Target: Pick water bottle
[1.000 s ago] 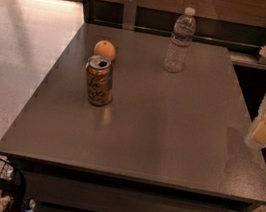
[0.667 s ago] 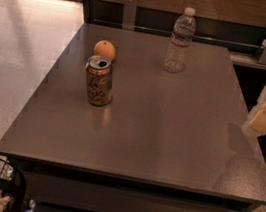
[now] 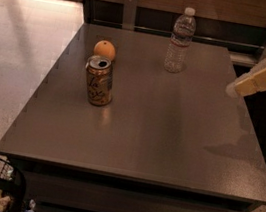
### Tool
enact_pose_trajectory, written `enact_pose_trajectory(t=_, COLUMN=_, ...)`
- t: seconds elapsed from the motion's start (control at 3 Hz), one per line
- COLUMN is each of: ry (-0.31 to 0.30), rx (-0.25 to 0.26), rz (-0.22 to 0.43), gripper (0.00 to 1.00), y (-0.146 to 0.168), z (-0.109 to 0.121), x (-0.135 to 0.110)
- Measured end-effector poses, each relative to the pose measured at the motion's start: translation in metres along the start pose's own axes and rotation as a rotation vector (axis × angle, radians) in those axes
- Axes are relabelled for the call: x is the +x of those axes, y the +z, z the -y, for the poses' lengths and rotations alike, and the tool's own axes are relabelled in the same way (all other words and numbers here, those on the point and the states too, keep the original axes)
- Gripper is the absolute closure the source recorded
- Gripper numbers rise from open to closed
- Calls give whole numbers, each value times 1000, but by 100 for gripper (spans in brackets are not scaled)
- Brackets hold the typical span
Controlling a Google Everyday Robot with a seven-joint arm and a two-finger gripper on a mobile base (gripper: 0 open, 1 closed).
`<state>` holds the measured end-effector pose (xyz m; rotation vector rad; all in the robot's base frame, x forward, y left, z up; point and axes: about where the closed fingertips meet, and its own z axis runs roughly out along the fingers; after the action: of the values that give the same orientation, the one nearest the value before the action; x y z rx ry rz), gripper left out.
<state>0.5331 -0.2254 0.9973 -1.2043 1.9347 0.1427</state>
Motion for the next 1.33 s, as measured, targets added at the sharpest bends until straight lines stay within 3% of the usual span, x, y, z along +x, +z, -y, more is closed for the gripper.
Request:
enact_pose_trajectory(t=0.33, ry=103, rx=40, rz=215, gripper=0, y=26, z=36, x=-23)
enact_pose_trajectory(t=0.67, ry=174, rx=44, rz=334, gripper=0, y=51, z=60, x=-41)
enact_pose_trajectory(t=1.33, ry=181, rx=38, rz=347, gripper=0, y=59, z=64, x=-44)
